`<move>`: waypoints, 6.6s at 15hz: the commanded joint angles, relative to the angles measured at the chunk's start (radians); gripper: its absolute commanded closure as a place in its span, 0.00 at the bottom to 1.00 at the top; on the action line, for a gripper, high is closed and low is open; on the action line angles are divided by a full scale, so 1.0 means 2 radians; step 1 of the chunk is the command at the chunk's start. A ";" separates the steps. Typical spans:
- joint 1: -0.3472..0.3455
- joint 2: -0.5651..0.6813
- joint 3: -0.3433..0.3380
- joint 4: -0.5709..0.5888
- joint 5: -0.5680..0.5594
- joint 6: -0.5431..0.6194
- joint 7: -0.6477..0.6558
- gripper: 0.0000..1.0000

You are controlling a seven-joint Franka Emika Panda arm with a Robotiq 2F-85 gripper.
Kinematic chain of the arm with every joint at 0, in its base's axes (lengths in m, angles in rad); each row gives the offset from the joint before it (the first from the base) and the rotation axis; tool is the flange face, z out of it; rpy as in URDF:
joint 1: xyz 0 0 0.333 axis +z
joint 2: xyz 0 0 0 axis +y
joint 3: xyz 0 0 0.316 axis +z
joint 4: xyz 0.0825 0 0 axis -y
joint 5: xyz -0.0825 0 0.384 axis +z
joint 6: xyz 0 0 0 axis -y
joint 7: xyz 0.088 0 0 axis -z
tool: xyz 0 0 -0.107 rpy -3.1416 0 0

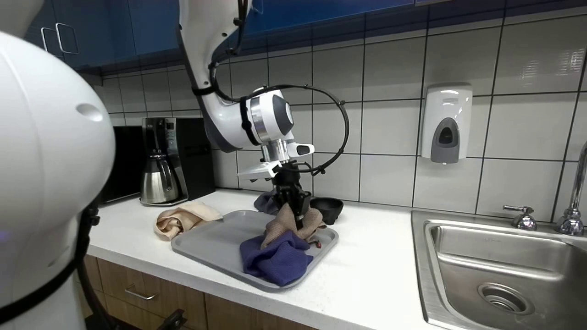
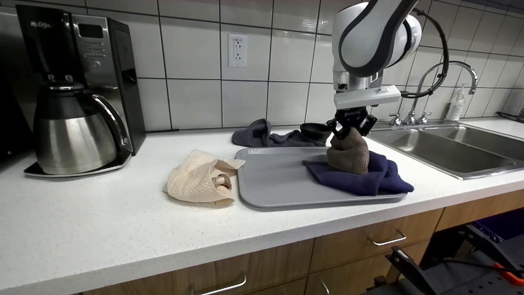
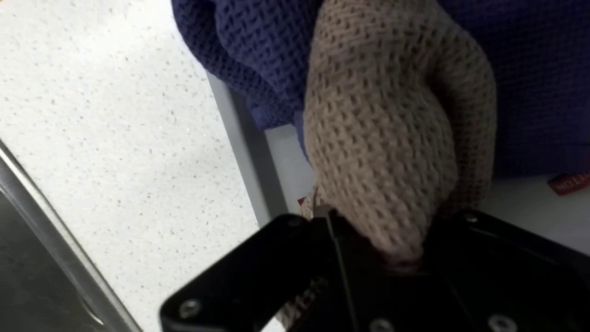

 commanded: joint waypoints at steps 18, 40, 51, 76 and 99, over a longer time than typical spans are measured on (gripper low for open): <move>0.034 -0.009 -0.028 0.014 -0.052 -0.034 0.036 0.00; 0.032 -0.010 -0.004 0.066 -0.051 -0.019 0.023 0.00; 0.032 -0.010 -0.004 0.066 -0.051 -0.019 0.022 0.00; 0.086 0.120 -0.004 0.213 0.012 0.067 0.018 0.00; 0.141 0.265 -0.042 0.352 0.051 0.074 0.012 0.00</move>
